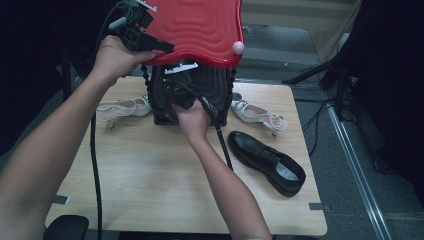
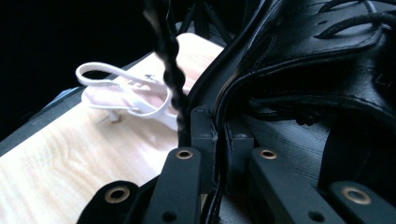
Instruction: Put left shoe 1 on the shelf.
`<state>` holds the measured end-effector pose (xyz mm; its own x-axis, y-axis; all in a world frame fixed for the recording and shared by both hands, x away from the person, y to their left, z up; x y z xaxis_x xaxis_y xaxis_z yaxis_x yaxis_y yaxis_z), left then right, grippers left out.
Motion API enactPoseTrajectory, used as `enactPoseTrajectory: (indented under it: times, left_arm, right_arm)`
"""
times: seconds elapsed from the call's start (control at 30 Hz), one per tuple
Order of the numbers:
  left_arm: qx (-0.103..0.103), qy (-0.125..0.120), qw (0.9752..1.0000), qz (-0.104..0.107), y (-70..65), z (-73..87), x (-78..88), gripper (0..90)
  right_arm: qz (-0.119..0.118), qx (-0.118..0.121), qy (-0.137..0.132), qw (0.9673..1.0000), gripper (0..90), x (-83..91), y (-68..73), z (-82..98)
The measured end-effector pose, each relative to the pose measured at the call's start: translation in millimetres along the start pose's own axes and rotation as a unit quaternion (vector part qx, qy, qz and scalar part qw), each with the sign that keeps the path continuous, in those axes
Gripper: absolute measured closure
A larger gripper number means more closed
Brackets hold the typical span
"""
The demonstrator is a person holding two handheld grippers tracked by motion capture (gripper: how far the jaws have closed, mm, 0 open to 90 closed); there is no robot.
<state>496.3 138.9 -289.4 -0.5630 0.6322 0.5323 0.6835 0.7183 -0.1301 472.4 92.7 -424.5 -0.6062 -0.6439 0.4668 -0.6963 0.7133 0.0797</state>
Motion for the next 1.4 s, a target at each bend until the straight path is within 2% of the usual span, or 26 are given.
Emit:
enactPoseTrajectory:
  times: [0.23, 0.3, 0.33, 0.47, 0.57, 0.6, 0.8, 0.83, 0.9, 0.97, 1.03, 1.1, 1.17, 1.23, 1.4]
  left_arm:
    - [0.001, -0.001, 1.0, 0.0, 0.2, -0.1, -0.2, 90.0]
    - [0.0, -0.001, 1.0, 0.0, 0.2, 0.0, -0.1, 90.0]
    - [0.0, -0.001, 1.0, -0.001, 0.3, 0.0, -0.1, 90.0]
    - [0.001, -0.005, 1.0, -0.001, 0.1, 0.1, -0.4, 90.0]
    - [-0.001, -0.005, 1.0, -0.002, 0.0, 0.1, -0.4, 90.0]
    - [0.0, -0.004, 1.0, -0.002, 0.2, 0.2, -0.3, 90.0]
    - [0.0, -0.006, 1.0, -0.003, 0.5, 0.0, -0.5, 90.0]
    - [-0.002, -0.007, 1.0, -0.005, 0.4, 0.1, -0.5, 90.0]
    - [-0.003, -0.008, 0.9999, -0.006, 0.5, 0.4, -0.4, 90.0]
    - [0.0, -0.008, 1.0, -0.004, 0.8, 0.4, -0.4, 90.0]
    - [0.0, -0.008, 1.0, -0.004, 0.7, 0.4, -0.5, 90.0]
    - [0.0, -0.009, 0.9999, -0.005, 0.7, 0.5, -0.6, 90.0]
    - [0.0, -0.01, 0.9999, -0.005, 0.8, 0.5, -0.5, 90.0]
    - [0.001, -0.011, 0.9999, -0.004, 0.8, 0.8, -0.4, 90.0]
    - [0.001, -0.012, 0.9999, -0.004, 0.5, 0.8, -0.4, 90.0]
  right_arm:
    - [0.004, -0.015, -0.011, 0.9998, 85.6, -10.9, -6.9, -2.0]
    - [0.007, -0.012, -0.012, 0.9998, 84.8, -11.1, -6.4, -2.0]
    - [0.011, -0.004, -0.013, 0.9998, 81.2, -13.1, -3.7, -1.4]
    - [0.006, -0.02, -0.013, 0.9997, 74.8, -12.2, -3.8, -1.9]
    - [0.008, -0.015, -0.015, 0.9997, 72.4, -11.1, -3.9, -2.3]
    - [0.008, -0.013, -0.017, 0.9997, 70.0, -8.6, -3.6, -3.1]
    - [-0.001, -0.021, -0.02, 0.9996, 72.6, 6.3, -0.7, -3.3]
    - [-0.006, -0.02, -0.022, 0.9995, 77.8, 17.7, 2.1, -1.1]
    - [-0.01, -0.005, -0.03, 0.9995, 82.7, 27.2, 4.6, 1.4]
    - [-0.016, 0.0, -0.023, 0.9996, 86.7, 35.8, 7.4, 6.6]
    - [-0.017, 0.005, -0.031, 0.9994, 89.0, 44.7, 7.6, 10.6]
    - [-0.029, -0.004, -0.035, 0.999, 89.8, 53.9, 7.2, 13.8]
    - [-0.031, -0.005, -0.036, 0.9989, 90.0, 57.4, 7.1, 15.7]
    - [-0.039, 0.006, -0.019, 0.999, 90.0, 63.2, 8.3, 25.4]
    - [-0.04, 0.004, -0.004, 0.9992, 90.0, 63.1, 5.0, 40.8]
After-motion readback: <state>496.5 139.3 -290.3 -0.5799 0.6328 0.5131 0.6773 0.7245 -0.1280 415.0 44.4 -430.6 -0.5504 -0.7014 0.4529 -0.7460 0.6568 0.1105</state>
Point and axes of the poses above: each handheld gripper's, and its own axes: x roughly backward along the jaws, z roughly out of its underside, y roughly to its left, the point moved 8 cm from there along -x, roughly forward along the jaws, and after that the axes turned 7 degrees about -y, right-handed, at the moved point
